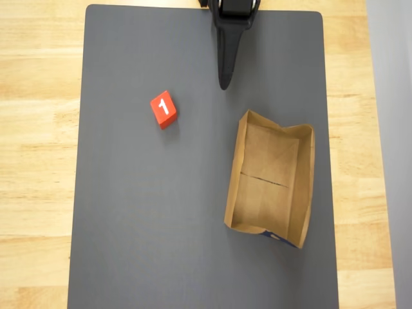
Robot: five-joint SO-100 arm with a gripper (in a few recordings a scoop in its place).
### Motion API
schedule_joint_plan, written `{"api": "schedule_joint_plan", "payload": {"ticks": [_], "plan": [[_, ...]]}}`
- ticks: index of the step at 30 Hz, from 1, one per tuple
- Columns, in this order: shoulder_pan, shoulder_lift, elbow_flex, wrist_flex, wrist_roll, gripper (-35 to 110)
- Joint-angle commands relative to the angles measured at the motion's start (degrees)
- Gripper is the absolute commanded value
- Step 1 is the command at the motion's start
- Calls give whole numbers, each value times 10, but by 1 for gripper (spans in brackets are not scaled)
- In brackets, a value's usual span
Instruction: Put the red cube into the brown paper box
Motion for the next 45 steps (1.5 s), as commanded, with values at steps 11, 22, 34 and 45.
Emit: {"api": "schedule_joint_plan", "payload": {"ticks": [11, 22, 34, 45], "plan": [[39, -25, -25, 20, 79, 23], [91, -223, -213, 176, 236, 38], [171, -543, -372, 214, 300, 40], [232, -708, -479, 243, 298, 37]]}}
